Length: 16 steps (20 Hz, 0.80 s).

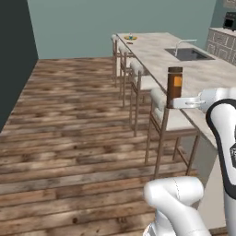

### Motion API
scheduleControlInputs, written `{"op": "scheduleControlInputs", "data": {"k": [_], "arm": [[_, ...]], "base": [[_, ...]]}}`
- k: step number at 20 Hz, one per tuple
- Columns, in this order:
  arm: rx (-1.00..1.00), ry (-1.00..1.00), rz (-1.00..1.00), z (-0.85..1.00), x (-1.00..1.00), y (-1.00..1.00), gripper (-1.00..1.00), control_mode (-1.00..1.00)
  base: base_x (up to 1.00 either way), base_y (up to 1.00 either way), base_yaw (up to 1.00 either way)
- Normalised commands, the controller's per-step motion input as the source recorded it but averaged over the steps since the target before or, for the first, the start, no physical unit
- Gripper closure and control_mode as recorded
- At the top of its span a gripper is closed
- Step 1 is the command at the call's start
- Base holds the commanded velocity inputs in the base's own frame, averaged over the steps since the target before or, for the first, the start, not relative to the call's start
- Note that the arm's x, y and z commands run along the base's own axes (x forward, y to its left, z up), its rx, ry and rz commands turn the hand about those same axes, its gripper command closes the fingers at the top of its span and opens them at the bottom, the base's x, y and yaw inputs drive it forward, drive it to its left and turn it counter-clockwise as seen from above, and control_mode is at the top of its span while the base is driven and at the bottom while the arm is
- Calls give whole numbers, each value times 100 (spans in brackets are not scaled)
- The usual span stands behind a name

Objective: Take the cinnamon bottle from the cabinet and place it on the dining table, next to the plate with the cupcake. Then take the chocolate from the dining counter and place it on the cupcake plate.

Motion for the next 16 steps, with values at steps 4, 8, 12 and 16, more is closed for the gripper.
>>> {"op": "scheduleControlInputs", "data": {"k": [4, 8, 12, 16], "arm": [[0, 0, 0, 0, 0, 0, 100, 100], [0, 0, 0, 0, 0, 0, 100, 100], [0, 0, 0, 0, 0, 0, 100, 100], [0, 0, 0, 0, 0, 0, 100, 100]], "base": [[54, 85, -2], [61, 74, -10], [72, 57, -22], [76, 52, -23]]}}
